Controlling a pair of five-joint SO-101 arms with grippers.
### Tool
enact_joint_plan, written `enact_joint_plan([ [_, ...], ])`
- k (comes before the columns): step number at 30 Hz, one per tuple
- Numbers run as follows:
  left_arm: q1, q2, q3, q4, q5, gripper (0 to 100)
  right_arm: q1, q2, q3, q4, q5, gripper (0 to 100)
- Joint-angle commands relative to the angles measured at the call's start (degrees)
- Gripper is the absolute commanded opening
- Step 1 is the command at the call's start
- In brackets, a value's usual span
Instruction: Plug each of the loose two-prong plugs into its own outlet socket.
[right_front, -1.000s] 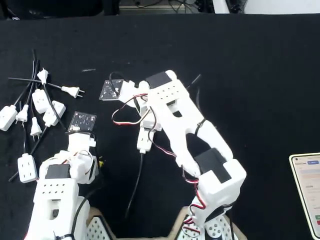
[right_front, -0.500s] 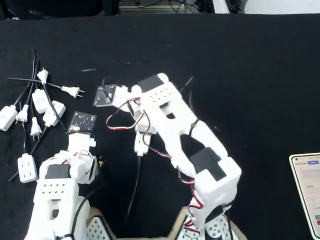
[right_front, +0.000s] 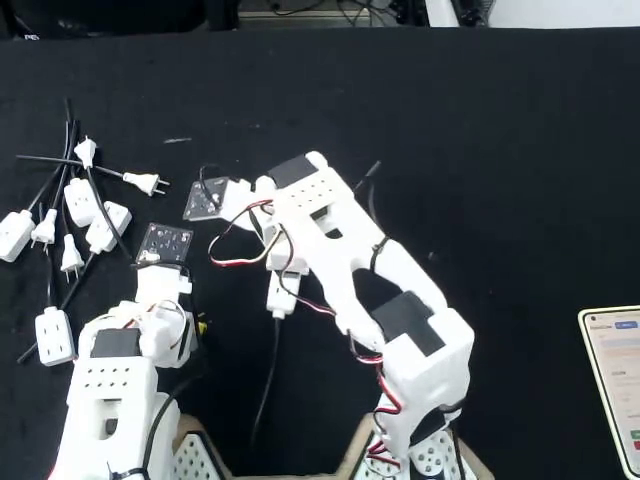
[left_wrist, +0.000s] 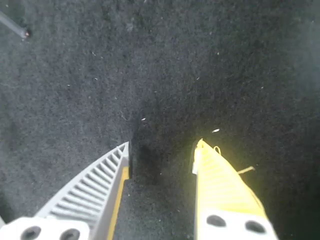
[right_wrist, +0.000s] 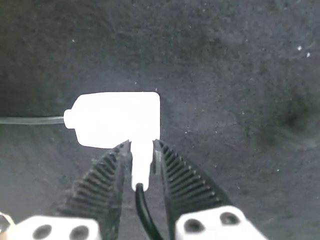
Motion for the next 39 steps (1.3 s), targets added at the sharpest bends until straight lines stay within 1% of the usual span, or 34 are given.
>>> enact_joint_plan([
  [1,-0.31,-0.88,-0.31,-0.62,0.35,22,0.09,0.04,-1.71,-1.58,-5.01,1.0],
  [7,-0.31,-0.88,-0.31,-0.62,0.35,22,-0.18,0.04,-1.45,-0.44,-13.54,1.0],
  [13,-0.4,-0.88,-0.31,-0.62,0.35,22,0.26,-0.04,-1.89,-0.62,-24.7,1.0],
  [16,-0.4,-0.88,-0.31,-0.62,0.35,22,2.11,-0.31,-1.98,-0.26,-30.59,1.0],
  [19,-0.4,-0.88,-0.31,-0.62,0.35,22,5.36,-0.31,-1.98,-0.09,-34.64,1.0],
  [22,-0.4,-0.88,-0.31,-0.62,0.35,22,7.74,-0.4,-1.98,2.11,-36.57,1.0],
  [24,-0.4,-0.88,-0.31,-0.62,0.35,22,7.91,-0.48,-1.98,4.04,-37.98,1.0],
  [32,-0.48,-0.88,-0.31,-0.62,0.35,22,8.26,-2.59,-2.24,3.96,-42.73,1.0],
  [37,-0.48,-0.88,-0.31,-0.62,0.35,22,8.18,-7.52,-0.31,2.81,-42.73,1.0],
  [39,-0.48,-0.88,-0.31,-0.62,0.35,22,8.0,-7.6,0.48,0.97,-40.79,1.0],
])
